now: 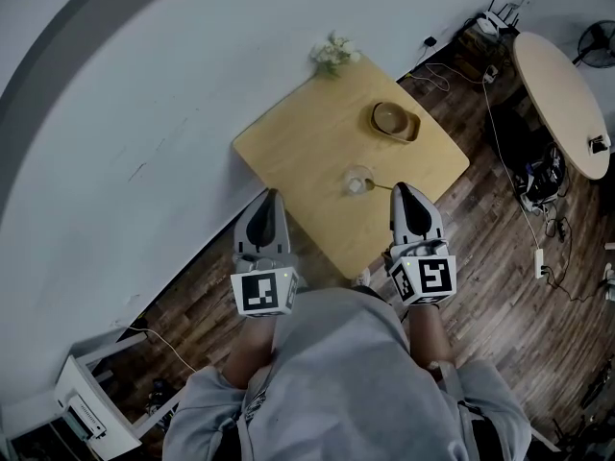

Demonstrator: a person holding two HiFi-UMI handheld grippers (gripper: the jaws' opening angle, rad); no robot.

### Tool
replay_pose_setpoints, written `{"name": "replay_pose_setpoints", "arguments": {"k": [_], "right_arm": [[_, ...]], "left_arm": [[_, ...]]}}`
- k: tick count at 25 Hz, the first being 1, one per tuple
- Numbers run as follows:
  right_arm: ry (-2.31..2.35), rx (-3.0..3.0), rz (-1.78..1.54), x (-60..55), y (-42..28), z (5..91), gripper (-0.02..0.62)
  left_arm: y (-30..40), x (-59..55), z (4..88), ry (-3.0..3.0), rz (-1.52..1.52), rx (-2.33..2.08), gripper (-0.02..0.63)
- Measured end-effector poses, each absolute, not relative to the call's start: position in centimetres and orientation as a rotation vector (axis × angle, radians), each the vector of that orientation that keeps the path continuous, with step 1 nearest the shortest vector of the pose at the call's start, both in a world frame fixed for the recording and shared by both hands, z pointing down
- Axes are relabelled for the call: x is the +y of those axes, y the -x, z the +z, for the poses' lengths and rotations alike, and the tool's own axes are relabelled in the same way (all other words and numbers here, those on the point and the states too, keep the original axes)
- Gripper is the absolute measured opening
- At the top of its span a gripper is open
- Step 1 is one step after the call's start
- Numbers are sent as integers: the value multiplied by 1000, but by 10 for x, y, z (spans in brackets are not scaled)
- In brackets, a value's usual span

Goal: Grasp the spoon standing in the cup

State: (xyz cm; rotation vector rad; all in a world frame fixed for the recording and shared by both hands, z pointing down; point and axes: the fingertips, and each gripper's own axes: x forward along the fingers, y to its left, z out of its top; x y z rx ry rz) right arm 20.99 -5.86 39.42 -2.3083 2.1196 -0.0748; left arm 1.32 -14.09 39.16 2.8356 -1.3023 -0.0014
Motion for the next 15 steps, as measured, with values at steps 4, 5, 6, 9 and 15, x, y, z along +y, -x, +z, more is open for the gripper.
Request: {"name": "replay_pose_setpoints", "arguments": {"k": [4,5,6,9,15], "right_arm": [[2305,2117,-70,-59,-212,392,0],[2305,2116,-68,-60,-212,391,0],[2304,2117,-64,-60,-212,390,0],[2300,2122,-60,-61,-211,389,0],[2299,2134,-57,-62,-211,388,0]], "left_arm": [[-15,-141,391,-2835,-4,-1301,0],[-15,-141,391,-2835,-4,-1300,0],[-14,-141,391,-2837,-4,-1299,0],[-14,-141,391,-2840,-5,-1299,0],[-14,-142,391,-2836,-1,-1304,0]]}}
